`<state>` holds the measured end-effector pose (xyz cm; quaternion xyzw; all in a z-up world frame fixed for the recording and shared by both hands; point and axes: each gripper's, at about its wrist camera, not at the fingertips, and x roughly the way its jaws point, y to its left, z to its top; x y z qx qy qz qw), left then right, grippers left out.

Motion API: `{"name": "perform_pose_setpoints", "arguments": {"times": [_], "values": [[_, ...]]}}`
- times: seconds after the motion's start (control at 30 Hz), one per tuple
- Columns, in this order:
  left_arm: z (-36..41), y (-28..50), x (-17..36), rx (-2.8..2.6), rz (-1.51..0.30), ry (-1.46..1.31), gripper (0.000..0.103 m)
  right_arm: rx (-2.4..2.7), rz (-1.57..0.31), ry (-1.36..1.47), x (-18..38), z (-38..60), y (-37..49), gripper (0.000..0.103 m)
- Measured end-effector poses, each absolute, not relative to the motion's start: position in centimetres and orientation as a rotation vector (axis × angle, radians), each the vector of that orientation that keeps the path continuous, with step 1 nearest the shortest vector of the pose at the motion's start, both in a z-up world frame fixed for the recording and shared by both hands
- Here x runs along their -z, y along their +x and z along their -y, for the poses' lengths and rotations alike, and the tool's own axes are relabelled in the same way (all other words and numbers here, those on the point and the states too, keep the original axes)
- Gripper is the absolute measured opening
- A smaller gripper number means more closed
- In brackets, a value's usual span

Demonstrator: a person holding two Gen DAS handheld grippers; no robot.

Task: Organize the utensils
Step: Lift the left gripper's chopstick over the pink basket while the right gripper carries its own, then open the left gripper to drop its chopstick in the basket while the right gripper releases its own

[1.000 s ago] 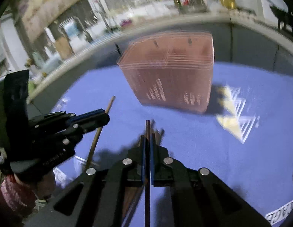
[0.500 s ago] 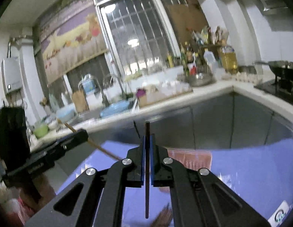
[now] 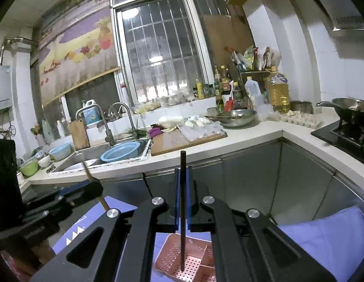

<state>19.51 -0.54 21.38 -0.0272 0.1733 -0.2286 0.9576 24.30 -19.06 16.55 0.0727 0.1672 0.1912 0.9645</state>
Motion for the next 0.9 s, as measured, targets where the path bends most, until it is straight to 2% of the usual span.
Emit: {"name": "perform_pose_setpoints", "arguments": {"times": [0.23,0.43,0.47,0.5,0.53,0.57,0.6,0.63,0.67,0.7,0.83,0.9], "values": [[1.6,21.5,-19.5,0.478,-0.408,-0.04,0.005,-0.393,-0.396,0.17,-13.6,19.1,25.2,0.005],[3.8,22.9,-15.7,0.432,-0.514,0.013,0.006,-0.414,-0.539,0.207,-9.4,18.2,26.3,0.007],[4.1,23.1,-15.0,0.42,-0.545,0.029,0.01,-0.419,-0.566,0.231,-9.1,18.3,26.4,0.007],[4.5,23.5,-14.3,0.401,-0.588,0.046,0.021,-0.429,-0.589,0.266,-8.8,18.6,26.4,0.009],[4.6,23.7,-13.8,0.385,-0.619,0.053,0.028,-0.442,-0.597,0.293,-8.9,18.9,26.2,0.012],[4.5,23.8,-13.5,0.369,-0.636,0.05,0.039,-0.451,-0.597,0.321,-9.1,19.3,25.8,0.018],[4.1,23.5,-13.5,0.357,-0.63,0.038,0.041,-0.447,-0.589,0.332,-9.5,19.6,25.3,0.031],[3.8,22.9,-13.9,0.352,-0.614,0.024,0.042,-0.441,-0.574,0.34,-9.9,19.9,24.6,0.038],[3.5,22.5,-14.2,0.35,-0.603,0.016,0.043,-0.433,-0.539,0.345,-10.6,20.3,23.5,0.054],[3.1,21.8,-14.7,0.347,-0.585,0.003,0.043,-0.426,-0.513,0.345,-11.2,20.5,22.6,0.061],[1.3,17.5,-16.6,0.335,-0.486,-0.031,0.044,-0.462,-0.472,0.344,-13.1,21.3,18.0,0.072],[0.3,14.4,-16.3,0.34,-0.457,-0.035,0.044,-0.478,-0.484,0.37,-12.6,21.7,15.5,0.092]]}}
